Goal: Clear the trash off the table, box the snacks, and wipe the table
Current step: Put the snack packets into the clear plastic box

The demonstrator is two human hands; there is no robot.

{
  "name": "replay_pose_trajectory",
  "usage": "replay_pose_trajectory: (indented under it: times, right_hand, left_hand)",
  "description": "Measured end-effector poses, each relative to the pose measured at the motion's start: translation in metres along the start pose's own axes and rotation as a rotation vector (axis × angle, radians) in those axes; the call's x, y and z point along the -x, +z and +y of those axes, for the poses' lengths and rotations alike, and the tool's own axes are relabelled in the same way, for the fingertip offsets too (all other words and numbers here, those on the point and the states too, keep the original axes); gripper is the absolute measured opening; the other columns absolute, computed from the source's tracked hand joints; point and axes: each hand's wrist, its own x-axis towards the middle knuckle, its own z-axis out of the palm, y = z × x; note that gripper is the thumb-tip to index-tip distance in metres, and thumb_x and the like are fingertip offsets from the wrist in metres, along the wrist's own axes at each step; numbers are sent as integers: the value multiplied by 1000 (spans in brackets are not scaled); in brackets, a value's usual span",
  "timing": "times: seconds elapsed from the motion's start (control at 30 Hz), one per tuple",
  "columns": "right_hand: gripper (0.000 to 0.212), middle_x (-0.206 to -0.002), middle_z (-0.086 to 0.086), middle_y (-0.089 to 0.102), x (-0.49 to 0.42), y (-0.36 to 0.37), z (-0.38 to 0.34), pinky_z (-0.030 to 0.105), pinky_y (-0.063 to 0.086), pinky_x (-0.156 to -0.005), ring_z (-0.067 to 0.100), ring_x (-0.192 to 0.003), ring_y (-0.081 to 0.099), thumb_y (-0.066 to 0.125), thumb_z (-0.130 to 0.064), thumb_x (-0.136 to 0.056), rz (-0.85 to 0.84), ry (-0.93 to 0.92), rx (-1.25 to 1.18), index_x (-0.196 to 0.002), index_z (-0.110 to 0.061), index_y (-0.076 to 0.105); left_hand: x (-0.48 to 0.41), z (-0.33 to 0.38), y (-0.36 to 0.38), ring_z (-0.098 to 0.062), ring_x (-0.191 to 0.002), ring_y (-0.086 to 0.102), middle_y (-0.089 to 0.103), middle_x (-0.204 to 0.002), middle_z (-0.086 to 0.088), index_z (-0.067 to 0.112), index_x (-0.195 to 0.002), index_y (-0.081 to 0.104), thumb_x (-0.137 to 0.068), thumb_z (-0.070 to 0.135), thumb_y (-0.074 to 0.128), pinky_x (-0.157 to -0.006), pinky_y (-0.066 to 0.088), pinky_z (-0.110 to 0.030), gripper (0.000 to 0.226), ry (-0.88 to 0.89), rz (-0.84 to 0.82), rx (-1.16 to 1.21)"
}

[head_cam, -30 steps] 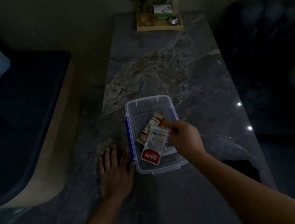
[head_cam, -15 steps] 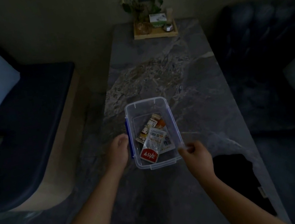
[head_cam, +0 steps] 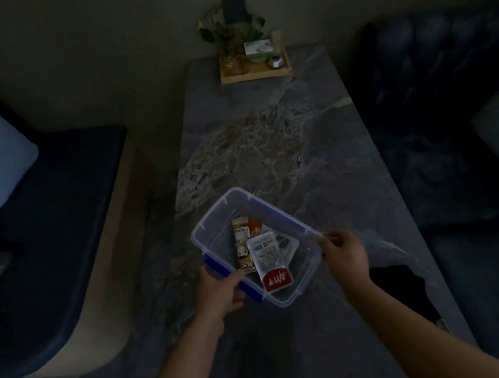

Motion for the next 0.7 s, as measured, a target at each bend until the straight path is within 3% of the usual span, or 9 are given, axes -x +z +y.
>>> replay_pose_trajectory:
  times: [0.07,0.13,0.2,0.27,0.4,0.5,0.57,0.6,0.7]
  right_hand:
    - [29,-97,2,69,17,1,11,51,59,-82,23,-88,68,68,-38,-91,-9,39,-16,-111,-19,60]
    - [33,-99,-2,67,36,6,20,45,60,-79,19,-90,68,70,-40,-90,-64,52,-42,-114,-26,53]
    - [35,-97,-6,65,49,14,22,40,61,-73,14,-86,69,70,-39,-90,-114,52,-62,-114,-34,46]
    - [34,-94,-5,66,52,20,19,41,62,-73,13,-82,69,70,-33,-90,-114,37,-21,-111,-34,44]
    - [11,-93,-2,67,22,15,0,45,61,-80,15,-83,69,63,-26,-93,-132,-26,51,-99,-32,54]
    - [17,-90,-7,64,-2,2,-11,32,57,-70,6,-79,65,61,-23,-96,-123,-96,43,-104,-38,56]
    - [34,-93,-11,65,-6,-2,-9,20,48,-62,-1,-76,61,67,-30,-93,-109,-148,62,-124,-29,55]
    - [45,-104,-10,66,-5,-3,-6,20,48,-65,-2,-82,62,70,-37,-89,-119,-183,104,-129,-31,51]
    - [93,-145,-10,44,4,4,5,31,52,-90,9,-124,50,81,-53,-72,-203,-280,359,-148,-31,33]
  left_hand:
    - [-3,4,-8,-35,-123,57,44,-149,-17,29,-156,8,-86,27,75,-97,50,-53,97,67,126,-101]
    - [-10,14,-12,-34,-134,46,33,-157,-14,27,-156,7,-88,25,72,-99,44,-45,95,224,212,-241]
    - [-17,25,-13,-30,-132,48,36,-154,-11,26,-154,15,-89,20,70,-90,43,-36,86,378,186,-361]
    - [-22,35,-12,-28,-128,52,42,-147,-9,26,-150,25,-88,19,71,-92,49,-39,77,457,116,-449]
    - [-21,34,-11,-30,-129,48,29,-152,-11,21,-150,26,-84,19,75,-95,52,-43,83,442,165,-564]
    - [-16,23,-15,-29,-128,44,27,-149,-11,22,-150,24,-79,28,80,-92,50,-39,91,457,178,-670]
    - [-17,17,-17,-29,-132,40,22,-151,-10,24,-149,25,-77,37,81,-93,48,-38,93,522,192,-766]
    - [-19,16,-17,-31,-137,35,16,-156,-9,25,-151,22,-76,42,80,-98,47,-41,96,550,194,-819]
    - [-32,20,-9,-34,-150,12,-6,-165,-8,26,-156,4,-77,56,75,-112,33,-52,110,570,143,-978]
